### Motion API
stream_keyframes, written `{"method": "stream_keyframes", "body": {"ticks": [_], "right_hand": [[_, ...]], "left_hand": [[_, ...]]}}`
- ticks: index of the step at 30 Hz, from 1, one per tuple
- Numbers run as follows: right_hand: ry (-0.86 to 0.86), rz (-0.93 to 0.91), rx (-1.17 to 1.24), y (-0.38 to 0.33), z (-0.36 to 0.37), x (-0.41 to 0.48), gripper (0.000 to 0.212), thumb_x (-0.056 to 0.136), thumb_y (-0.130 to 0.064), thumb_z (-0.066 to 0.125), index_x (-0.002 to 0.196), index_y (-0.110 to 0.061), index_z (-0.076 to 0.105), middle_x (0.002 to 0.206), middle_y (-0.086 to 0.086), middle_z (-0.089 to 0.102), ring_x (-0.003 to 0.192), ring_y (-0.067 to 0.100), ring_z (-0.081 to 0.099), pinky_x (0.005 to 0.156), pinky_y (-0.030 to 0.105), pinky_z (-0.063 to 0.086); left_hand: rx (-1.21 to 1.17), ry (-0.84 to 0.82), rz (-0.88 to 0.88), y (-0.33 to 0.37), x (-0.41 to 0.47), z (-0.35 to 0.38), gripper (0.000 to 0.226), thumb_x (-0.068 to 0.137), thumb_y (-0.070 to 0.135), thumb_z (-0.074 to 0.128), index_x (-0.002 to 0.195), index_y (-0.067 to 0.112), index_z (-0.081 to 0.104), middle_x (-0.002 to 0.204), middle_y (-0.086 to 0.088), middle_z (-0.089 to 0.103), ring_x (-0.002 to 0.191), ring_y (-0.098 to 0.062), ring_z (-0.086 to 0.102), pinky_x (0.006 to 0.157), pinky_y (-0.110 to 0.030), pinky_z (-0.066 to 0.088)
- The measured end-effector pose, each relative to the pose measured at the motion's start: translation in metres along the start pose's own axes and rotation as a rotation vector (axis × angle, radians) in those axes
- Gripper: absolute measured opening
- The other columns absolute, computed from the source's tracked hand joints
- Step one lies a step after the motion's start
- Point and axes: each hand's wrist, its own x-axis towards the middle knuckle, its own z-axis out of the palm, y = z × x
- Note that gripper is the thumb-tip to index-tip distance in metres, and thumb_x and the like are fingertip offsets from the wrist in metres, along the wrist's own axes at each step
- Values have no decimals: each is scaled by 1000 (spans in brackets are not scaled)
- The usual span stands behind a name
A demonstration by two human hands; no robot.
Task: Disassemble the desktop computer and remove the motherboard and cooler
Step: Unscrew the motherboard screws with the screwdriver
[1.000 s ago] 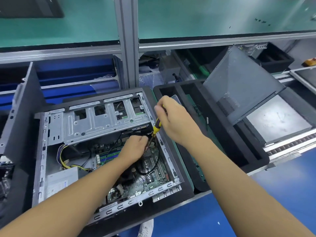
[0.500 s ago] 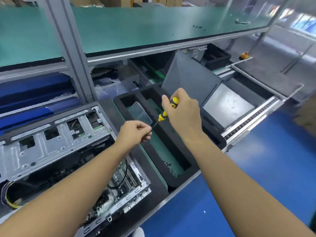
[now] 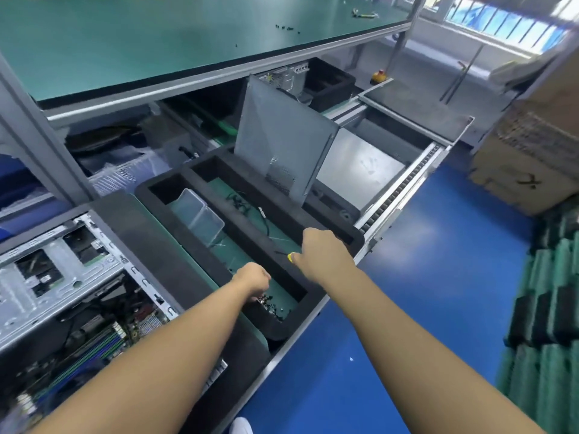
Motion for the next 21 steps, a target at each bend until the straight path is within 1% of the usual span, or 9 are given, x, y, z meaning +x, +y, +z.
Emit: {"method": "stream_keyframes", "body": {"ticks": [1,3,6,10,13,15,17,19,21], "right_hand": [[8,-6,-2,1,0,0,39,94,-33,65,73,-16,36,77,5,50,65,24,49,53,31,35],[8,-20,-3,-1,1,2,40,94,-34,66,74,-17,37,76,4,50,66,25,51,57,32,38],[11,-42,14,-11,2,5,38,94,-37,65,76,-16,39,74,2,47,63,22,48,55,32,35],[45,-93,134,-42,2,8,30,97,-36,62,96,-11,46,80,4,53,70,26,52,53,33,34],[58,-155,283,-70,2,9,21,101,-29,53,109,-11,44,96,8,61,78,28,56,62,37,41],[-44,-188,458,-91,3,7,24,105,-28,44,123,-13,43,99,7,59,81,27,58,71,38,50],[-217,-243,601,-114,9,0,30,106,-28,39,132,-16,45,87,3,55,70,21,57,64,32,53],[-317,-353,567,-139,18,-10,29,106,-28,36,125,-15,54,77,1,54,60,15,55,56,27,51],[-381,-434,542,-163,29,-20,24,106,-28,36,118,-16,53,71,2,58,58,14,55,56,22,49]], "left_hand": [[45,8,5,3,1,-1,31,98,3,39,115,5,65,121,-18,65,103,-32,65,86,-36,51],[81,40,-10,6,-4,-3,38,104,13,33,133,-3,52,139,-19,54,125,-34,54,97,-33,43],[93,73,-3,3,-8,-13,50,105,31,29,139,-1,46,144,-20,48,127,-35,50,100,-34,39],[-96,142,106,2,-21,-52,40,101,26,34,120,2,61,123,-13,67,110,-27,63,101,-41,48],[-234,228,345,-4,-53,-85,26,99,15,39,103,18,65,88,1,77,84,-17,73,84,-40,57],[-271,382,496,-19,-79,-105,29,95,12,39,96,29,62,75,6,74,64,-9,68,62,-27,52],[-259,522,559,-43,-104,-121,29,92,16,40,91,37,60,69,8,69,50,-8,55,48,-18,41],[-264,598,549,-74,-123,-135,26,90,20,39,89,39,56,64,7,66,48,-8,52,47,-19,39],[-248,635,489,-109,-138,-147,24,90,18,38,87,35,55,60,4,64,50,-9,52,52,-26,41]]}}
